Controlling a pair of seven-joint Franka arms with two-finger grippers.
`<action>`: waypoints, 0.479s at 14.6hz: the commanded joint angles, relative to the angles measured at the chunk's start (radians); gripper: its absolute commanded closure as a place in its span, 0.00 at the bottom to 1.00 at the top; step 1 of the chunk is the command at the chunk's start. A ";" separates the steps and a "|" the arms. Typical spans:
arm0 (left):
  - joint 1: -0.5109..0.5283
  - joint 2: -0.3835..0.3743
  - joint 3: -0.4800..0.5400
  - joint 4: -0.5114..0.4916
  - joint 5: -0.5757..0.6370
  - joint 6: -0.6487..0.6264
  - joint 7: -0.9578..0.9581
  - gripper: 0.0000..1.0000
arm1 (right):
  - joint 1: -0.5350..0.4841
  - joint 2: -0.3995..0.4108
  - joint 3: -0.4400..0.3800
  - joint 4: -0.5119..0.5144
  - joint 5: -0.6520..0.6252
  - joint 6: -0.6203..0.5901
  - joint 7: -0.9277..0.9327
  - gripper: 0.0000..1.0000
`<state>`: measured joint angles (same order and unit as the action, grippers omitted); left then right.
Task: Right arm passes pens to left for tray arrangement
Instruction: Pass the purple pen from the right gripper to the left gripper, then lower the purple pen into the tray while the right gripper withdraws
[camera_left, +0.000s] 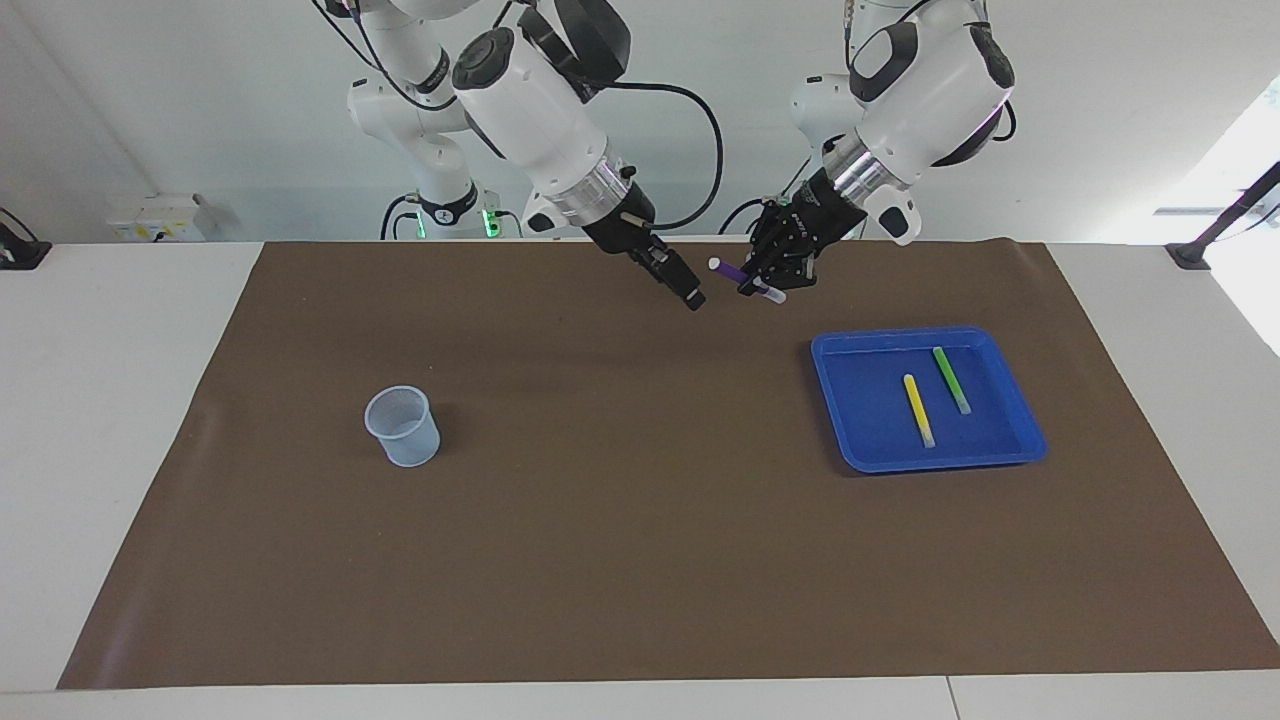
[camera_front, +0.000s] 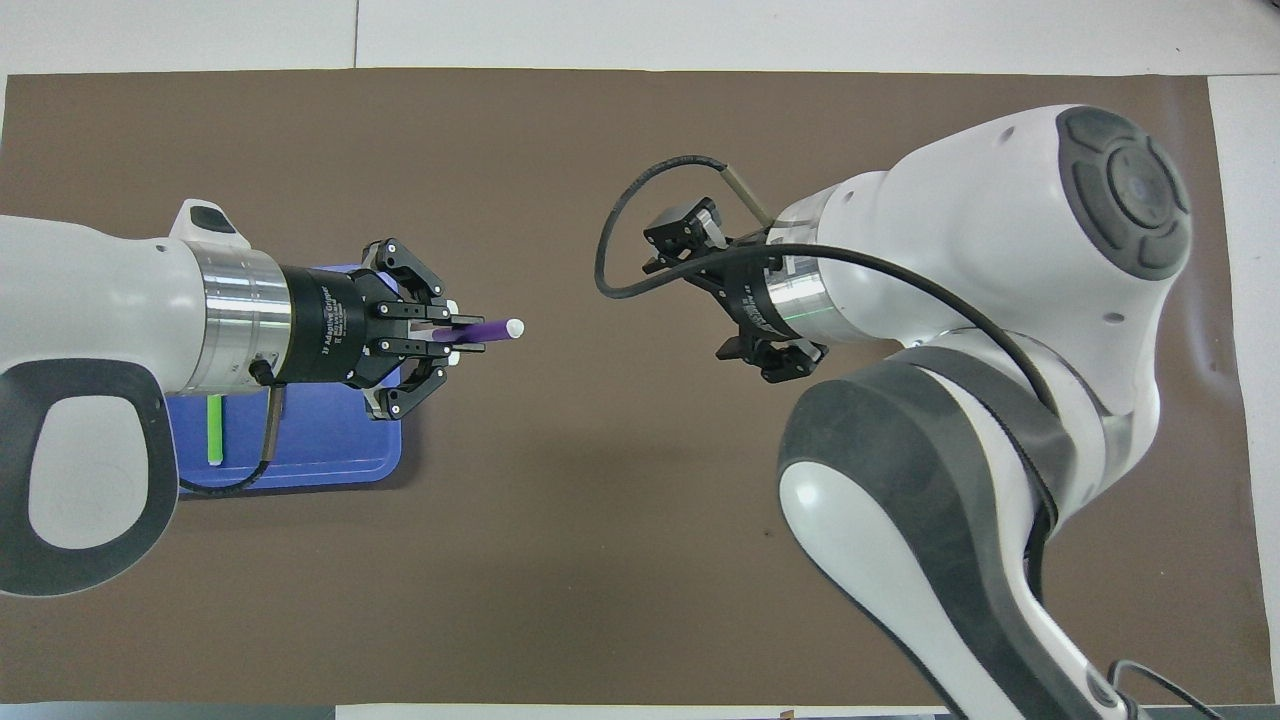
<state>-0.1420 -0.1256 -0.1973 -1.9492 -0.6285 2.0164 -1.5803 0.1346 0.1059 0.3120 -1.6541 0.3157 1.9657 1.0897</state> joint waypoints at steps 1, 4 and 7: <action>0.076 -0.066 0.001 -0.080 -0.005 -0.050 0.232 1.00 | -0.012 -0.067 -0.051 -0.087 -0.099 -0.051 -0.251 0.00; 0.157 -0.075 0.001 -0.115 0.064 -0.097 0.518 1.00 | -0.012 -0.087 -0.122 -0.117 -0.208 -0.088 -0.481 0.00; 0.229 -0.069 0.001 -0.151 0.111 -0.094 0.820 1.00 | -0.015 -0.095 -0.215 -0.122 -0.253 -0.091 -0.709 0.00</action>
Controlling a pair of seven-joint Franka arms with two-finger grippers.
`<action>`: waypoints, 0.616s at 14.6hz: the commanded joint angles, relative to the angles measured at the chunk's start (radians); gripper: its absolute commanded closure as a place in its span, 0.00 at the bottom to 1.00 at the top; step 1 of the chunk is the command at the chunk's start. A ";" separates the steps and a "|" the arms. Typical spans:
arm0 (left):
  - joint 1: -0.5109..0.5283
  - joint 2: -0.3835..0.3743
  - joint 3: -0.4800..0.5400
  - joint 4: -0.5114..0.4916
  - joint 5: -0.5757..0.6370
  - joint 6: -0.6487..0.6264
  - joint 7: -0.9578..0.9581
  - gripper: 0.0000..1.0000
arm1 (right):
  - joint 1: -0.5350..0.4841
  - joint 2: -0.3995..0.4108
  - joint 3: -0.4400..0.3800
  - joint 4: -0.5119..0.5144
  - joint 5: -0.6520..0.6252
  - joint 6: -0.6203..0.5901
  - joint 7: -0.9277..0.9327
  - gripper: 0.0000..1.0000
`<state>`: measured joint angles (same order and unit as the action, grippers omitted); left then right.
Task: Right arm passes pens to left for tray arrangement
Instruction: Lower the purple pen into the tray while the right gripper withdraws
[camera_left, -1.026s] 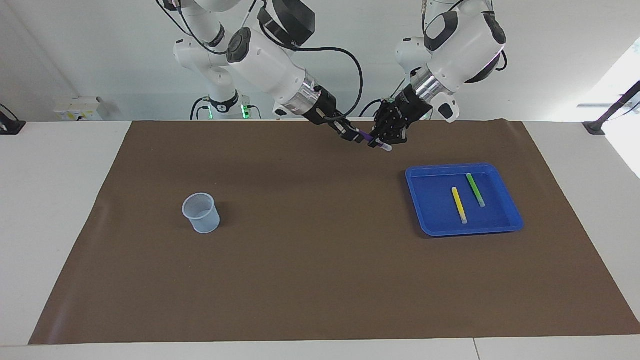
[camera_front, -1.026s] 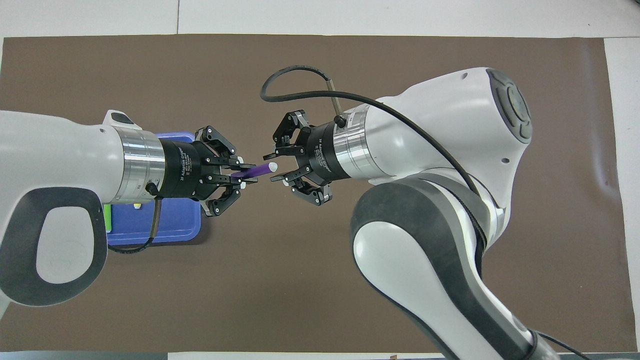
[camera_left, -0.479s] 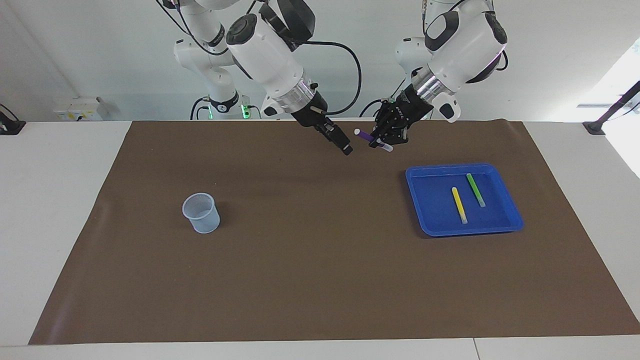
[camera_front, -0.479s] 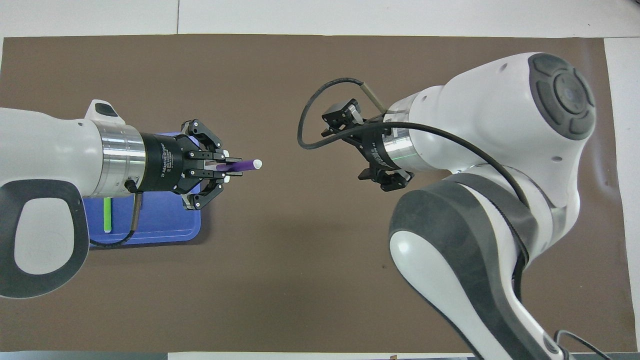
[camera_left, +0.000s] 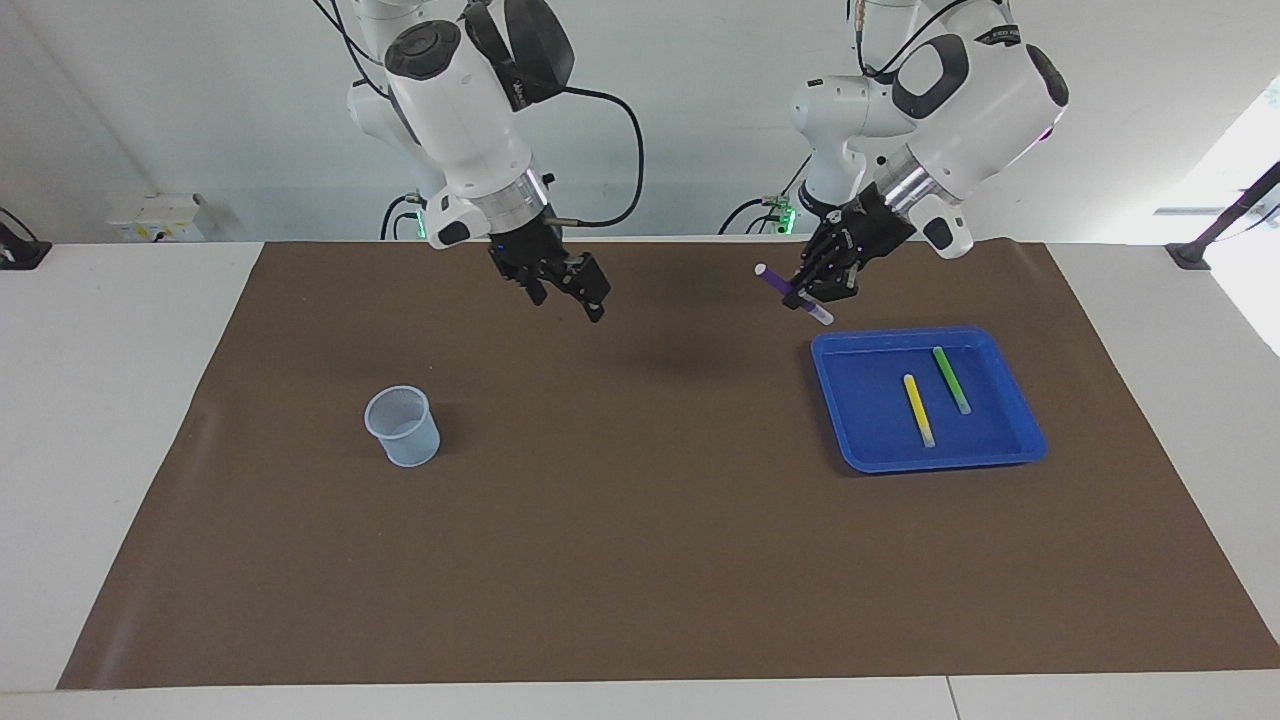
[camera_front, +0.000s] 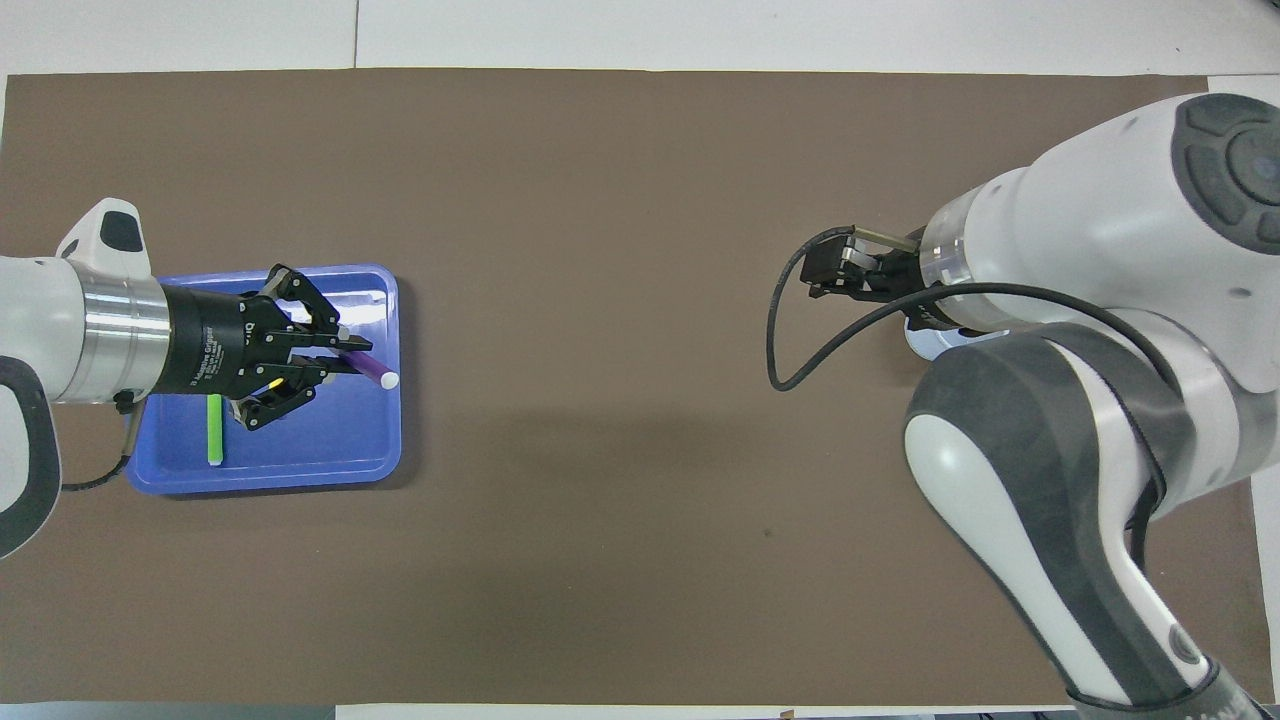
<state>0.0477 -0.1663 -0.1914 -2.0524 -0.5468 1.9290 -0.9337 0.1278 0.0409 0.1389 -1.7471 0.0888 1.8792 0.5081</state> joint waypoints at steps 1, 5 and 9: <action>0.061 -0.021 -0.006 -0.060 0.077 -0.005 0.299 1.00 | -0.008 -0.032 -0.070 -0.029 -0.034 -0.005 -0.173 0.00; 0.095 0.095 -0.006 -0.066 0.256 0.045 0.697 1.00 | -0.042 -0.035 -0.122 -0.005 -0.075 -0.024 -0.270 0.00; 0.090 0.186 -0.006 -0.063 0.419 0.125 0.900 1.00 | -0.076 -0.038 -0.121 0.066 -0.104 -0.123 -0.280 0.00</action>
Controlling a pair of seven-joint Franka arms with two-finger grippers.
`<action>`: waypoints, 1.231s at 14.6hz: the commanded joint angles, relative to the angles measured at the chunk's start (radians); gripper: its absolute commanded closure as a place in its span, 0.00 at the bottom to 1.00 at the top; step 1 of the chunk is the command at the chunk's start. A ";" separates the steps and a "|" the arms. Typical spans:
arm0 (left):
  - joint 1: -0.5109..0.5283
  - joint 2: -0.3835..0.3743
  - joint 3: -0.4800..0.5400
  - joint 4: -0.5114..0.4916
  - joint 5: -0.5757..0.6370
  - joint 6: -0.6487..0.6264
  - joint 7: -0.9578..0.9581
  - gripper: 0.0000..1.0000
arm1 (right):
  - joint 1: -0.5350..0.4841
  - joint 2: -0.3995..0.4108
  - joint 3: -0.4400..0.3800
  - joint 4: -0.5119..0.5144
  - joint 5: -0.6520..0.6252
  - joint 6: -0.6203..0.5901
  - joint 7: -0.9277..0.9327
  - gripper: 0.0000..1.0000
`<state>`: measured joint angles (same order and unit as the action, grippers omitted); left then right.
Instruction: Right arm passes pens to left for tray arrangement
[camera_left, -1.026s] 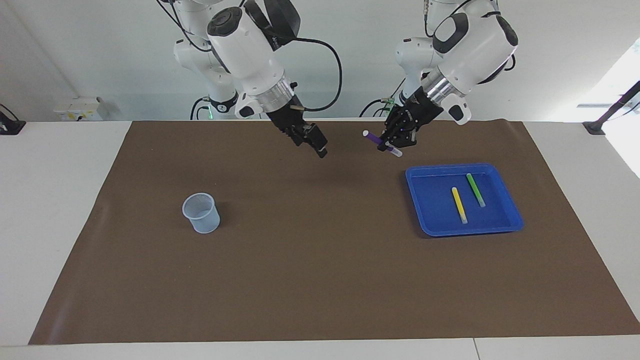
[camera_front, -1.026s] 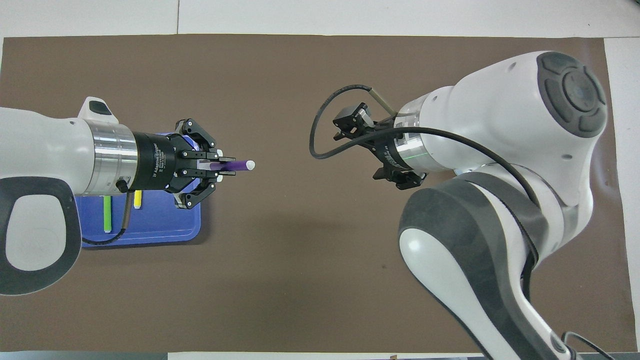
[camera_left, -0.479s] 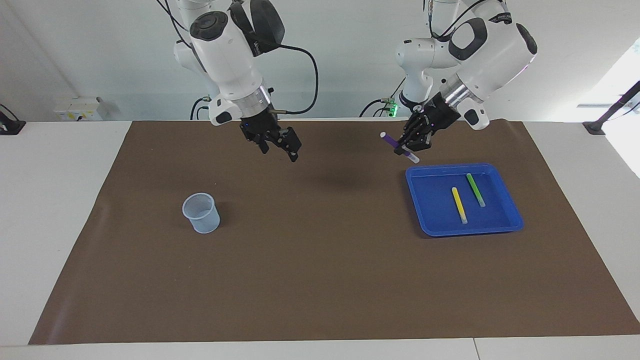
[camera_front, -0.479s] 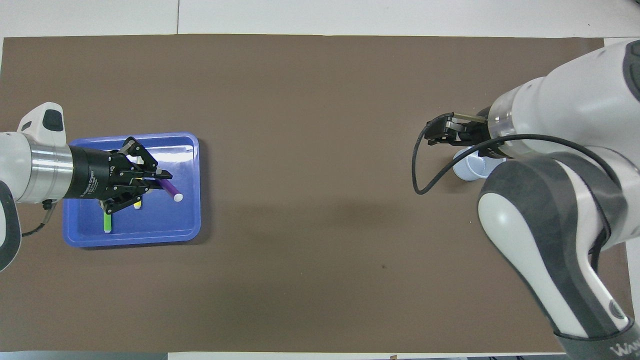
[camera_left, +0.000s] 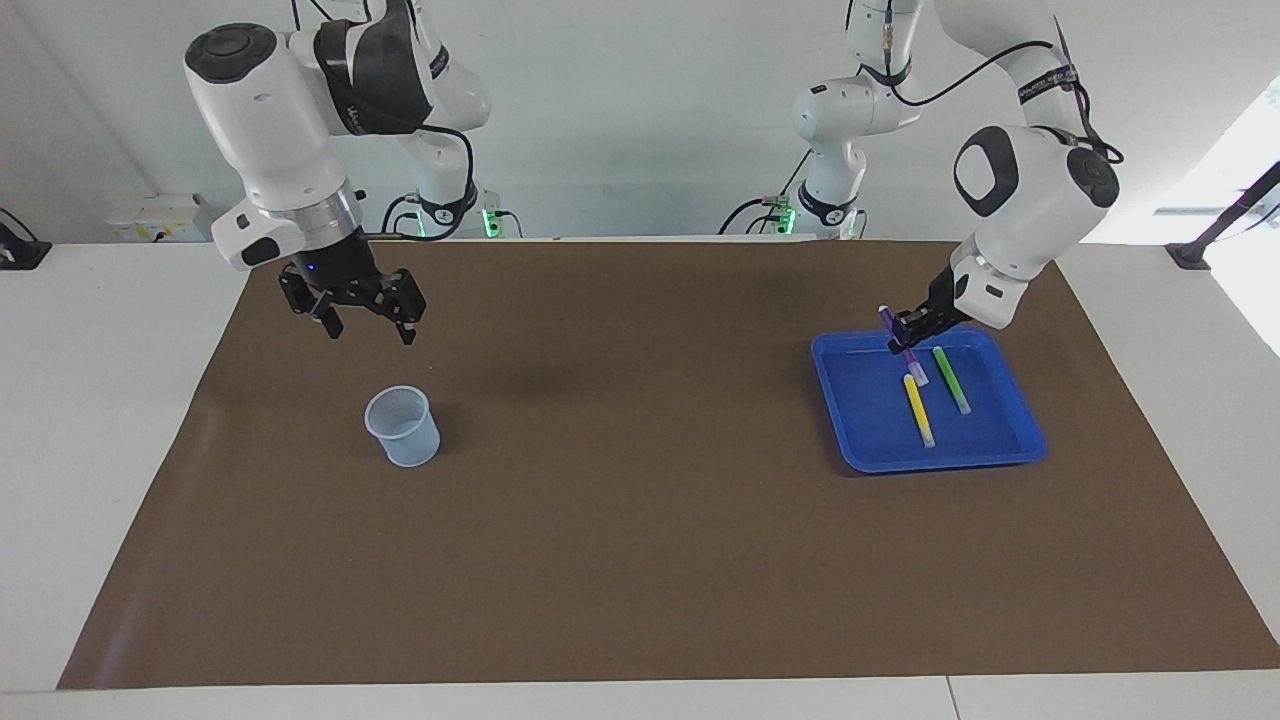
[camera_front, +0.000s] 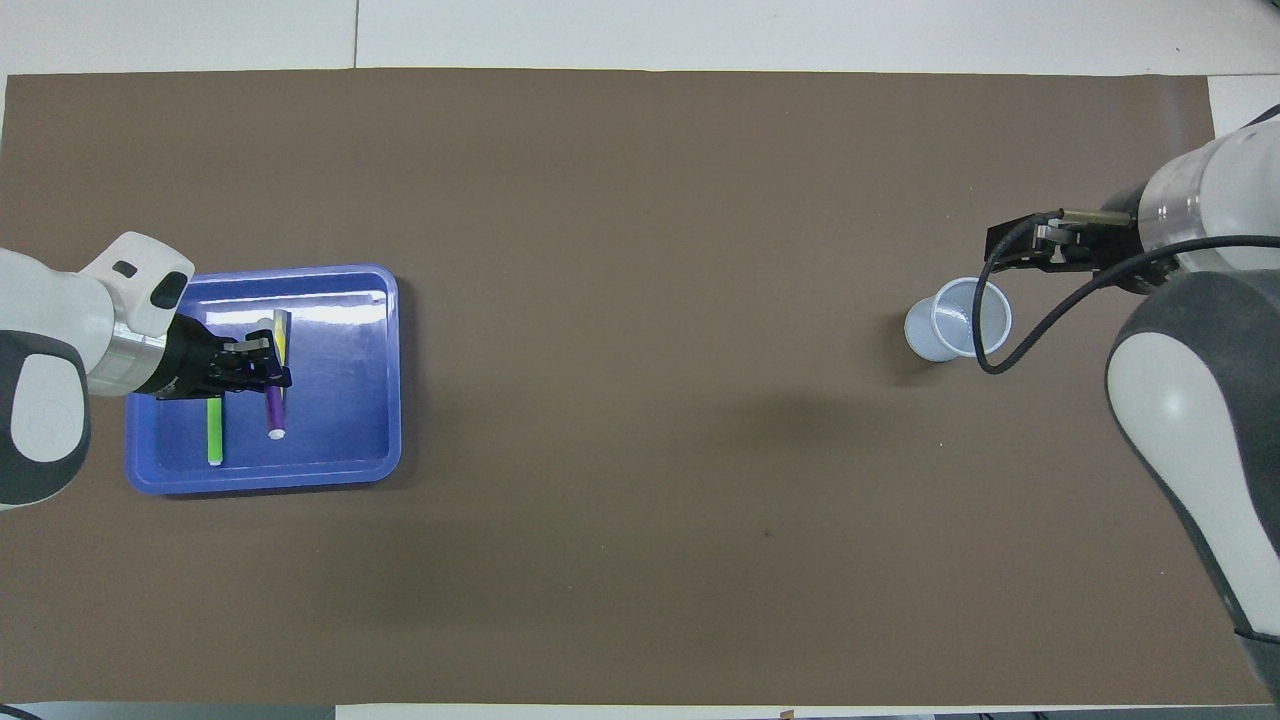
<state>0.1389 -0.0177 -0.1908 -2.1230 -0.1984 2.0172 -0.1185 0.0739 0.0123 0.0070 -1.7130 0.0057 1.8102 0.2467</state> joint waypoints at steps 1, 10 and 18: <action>-0.007 0.063 -0.007 0.005 0.083 0.066 0.106 1.00 | -0.025 -0.012 0.011 0.035 -0.021 -0.066 -0.018 0.00; -0.044 0.192 -0.007 -0.022 0.139 0.256 0.074 1.00 | -0.078 -0.058 0.065 0.023 -0.046 -0.123 -0.037 0.00; -0.042 0.206 -0.009 -0.028 0.139 0.273 0.072 0.80 | -0.077 -0.054 0.057 0.030 -0.024 -0.111 -0.032 0.00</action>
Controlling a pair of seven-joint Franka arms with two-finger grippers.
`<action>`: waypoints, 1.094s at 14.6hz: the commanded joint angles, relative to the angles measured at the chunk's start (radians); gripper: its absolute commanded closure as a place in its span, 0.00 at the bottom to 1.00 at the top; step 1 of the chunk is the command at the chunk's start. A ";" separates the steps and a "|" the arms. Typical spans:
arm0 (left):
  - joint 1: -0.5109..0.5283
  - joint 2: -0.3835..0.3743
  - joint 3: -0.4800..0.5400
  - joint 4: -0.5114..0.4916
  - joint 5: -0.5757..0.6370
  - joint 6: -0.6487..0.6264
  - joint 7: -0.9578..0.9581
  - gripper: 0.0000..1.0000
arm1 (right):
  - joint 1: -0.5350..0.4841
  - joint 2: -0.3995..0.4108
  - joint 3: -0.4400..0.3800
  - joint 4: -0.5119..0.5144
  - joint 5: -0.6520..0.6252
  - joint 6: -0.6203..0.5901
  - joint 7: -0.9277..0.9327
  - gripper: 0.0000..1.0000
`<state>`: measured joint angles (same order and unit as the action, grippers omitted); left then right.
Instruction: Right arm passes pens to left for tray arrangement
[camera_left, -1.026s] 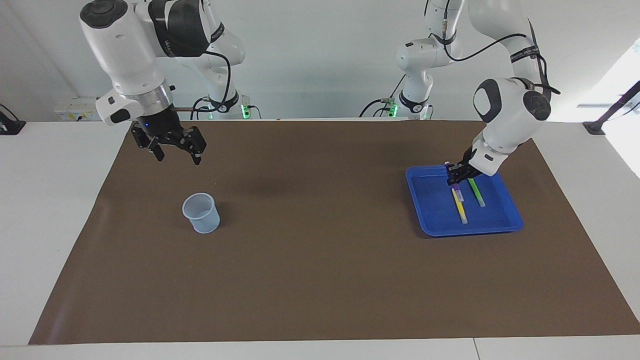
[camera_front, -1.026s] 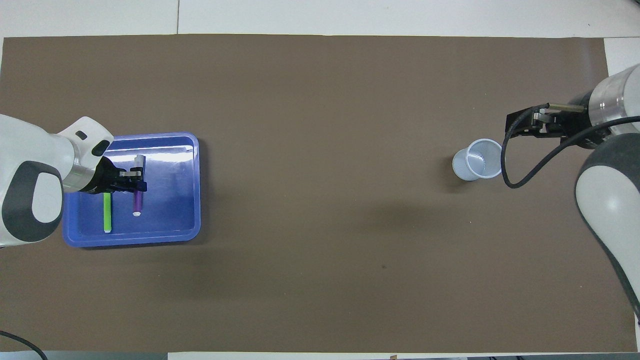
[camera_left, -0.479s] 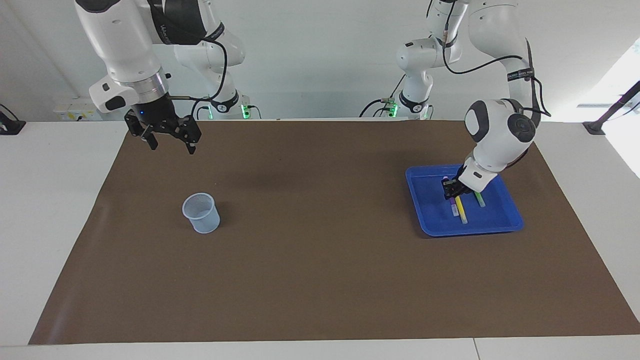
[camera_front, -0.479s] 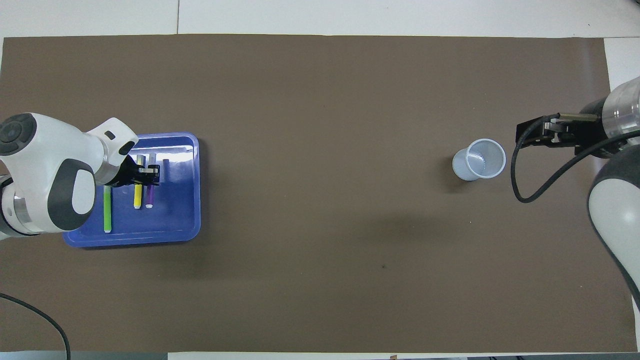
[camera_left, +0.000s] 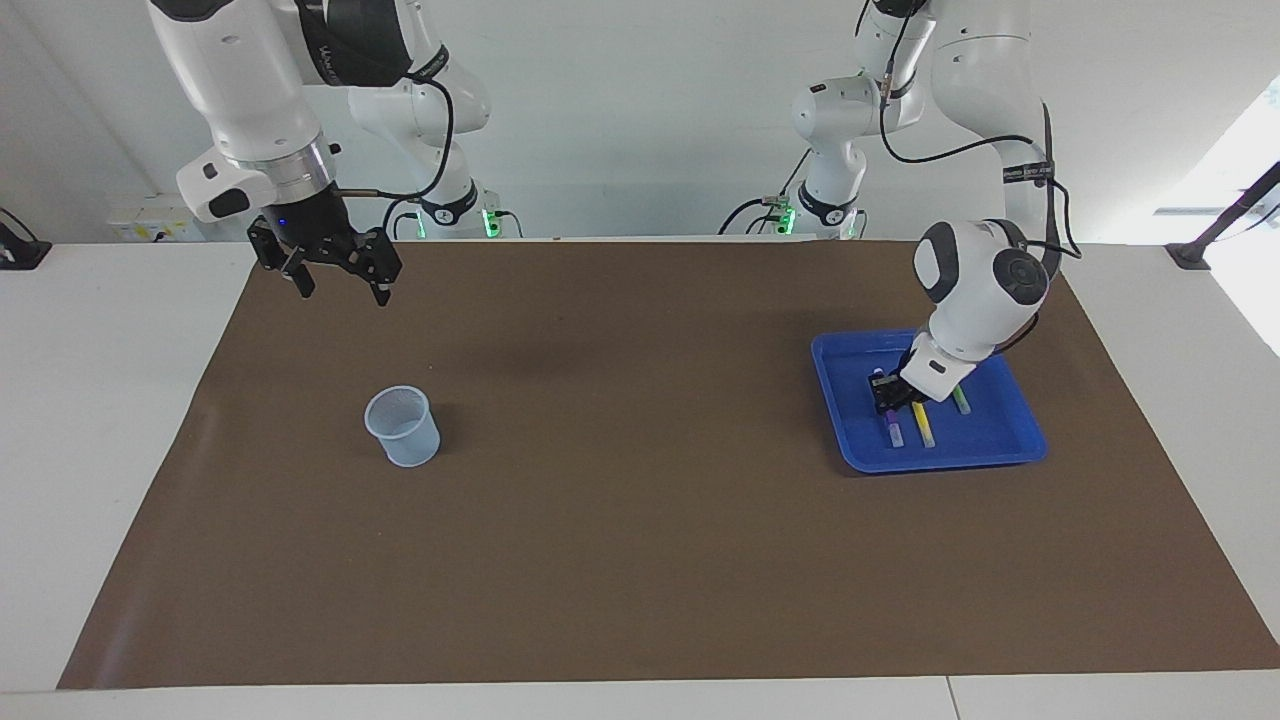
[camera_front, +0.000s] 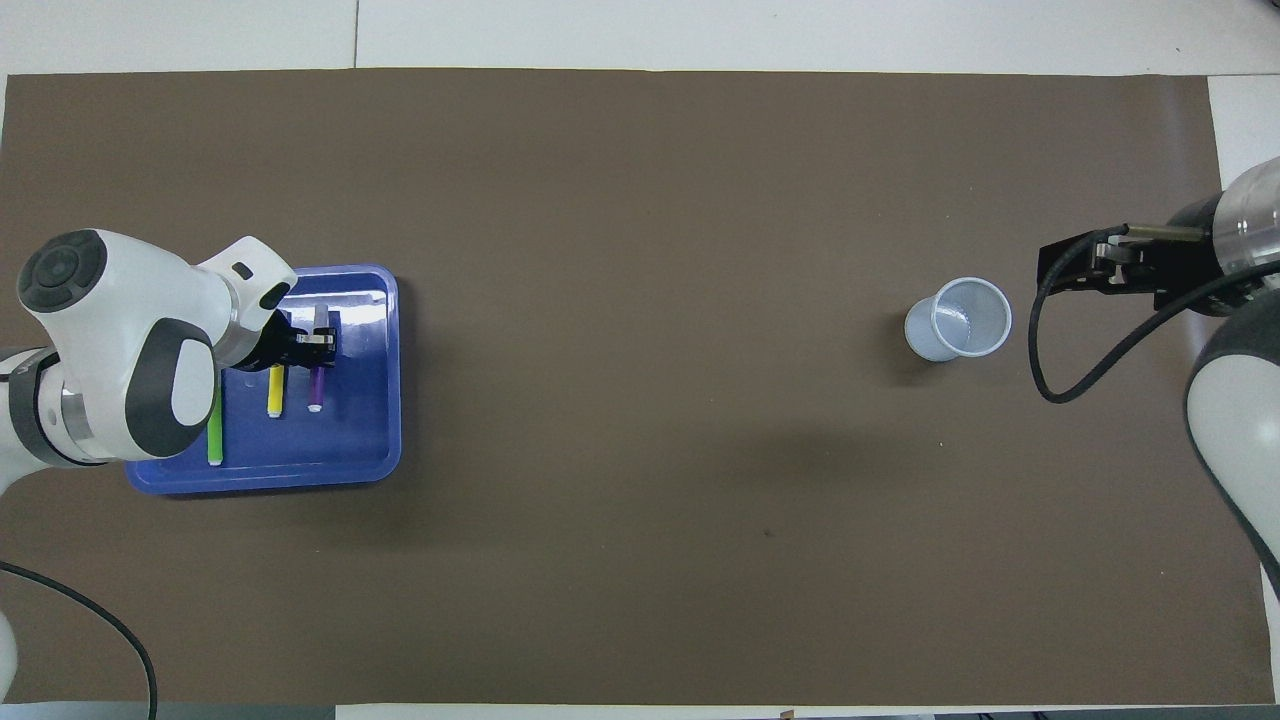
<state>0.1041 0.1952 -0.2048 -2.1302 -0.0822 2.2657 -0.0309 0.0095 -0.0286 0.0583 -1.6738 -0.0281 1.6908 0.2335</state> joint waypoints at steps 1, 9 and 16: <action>-0.007 -0.008 0.007 -0.020 0.022 0.023 -0.015 0.01 | -0.013 -0.010 0.006 -0.003 0.010 0.007 -0.022 0.00; -0.003 -0.007 0.005 -0.020 0.024 0.025 -0.020 0.00 | -0.003 -0.014 -0.029 0.034 0.008 -0.082 -0.028 0.00; 0.002 -0.007 0.005 -0.010 0.022 0.015 -0.021 0.00 | 0.013 -0.016 -0.064 0.031 0.010 -0.080 -0.106 0.00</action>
<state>0.1051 0.1952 -0.2032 -2.1316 -0.0814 2.2661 -0.0336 0.0113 -0.0398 -0.0092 -1.6467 -0.0278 1.6248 0.1445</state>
